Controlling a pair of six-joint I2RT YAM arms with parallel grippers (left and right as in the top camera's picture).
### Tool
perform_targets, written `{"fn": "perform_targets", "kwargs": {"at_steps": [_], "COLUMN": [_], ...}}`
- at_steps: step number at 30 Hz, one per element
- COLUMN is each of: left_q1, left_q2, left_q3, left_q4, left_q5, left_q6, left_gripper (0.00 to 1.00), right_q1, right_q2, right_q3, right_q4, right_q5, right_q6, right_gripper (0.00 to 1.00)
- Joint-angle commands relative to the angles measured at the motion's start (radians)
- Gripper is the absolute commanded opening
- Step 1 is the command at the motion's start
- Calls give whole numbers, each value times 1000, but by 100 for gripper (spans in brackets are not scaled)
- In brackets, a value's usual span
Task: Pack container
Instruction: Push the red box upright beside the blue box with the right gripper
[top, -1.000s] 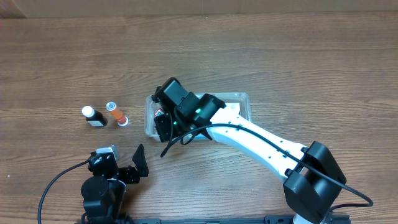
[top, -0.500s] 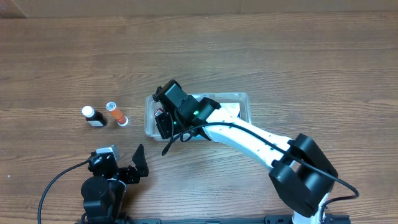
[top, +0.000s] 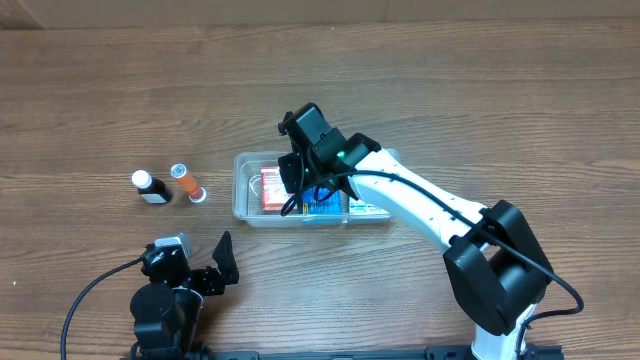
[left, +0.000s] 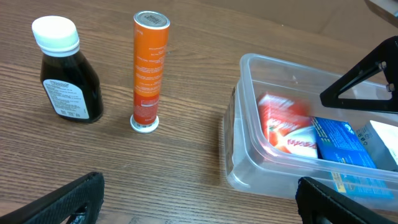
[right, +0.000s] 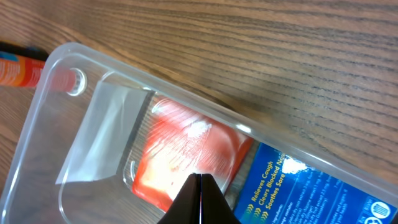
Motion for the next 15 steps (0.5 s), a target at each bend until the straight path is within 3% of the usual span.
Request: {"fn": "perform_targets", "kwargs": {"at_steps": [1,9,15], "left_q1": [6,6,6], "left_q2": [-9,-9,-9], "left_q3": [-3,-3,-3], "left_q4": [3,3,3], "left_q5": [-13,-13,-13], "left_q6": [12,12,12], "left_gripper": [100,100,100], "right_q1": [19,77,109], "right_q2": [-38,-59,7], "right_q3": [89,140,138], "right_q4": [-31,-158,-78], "right_q5": [-5,-70,-69], "right_q6": [-53,-29,-28], "right_gripper": [4,4,4]}}
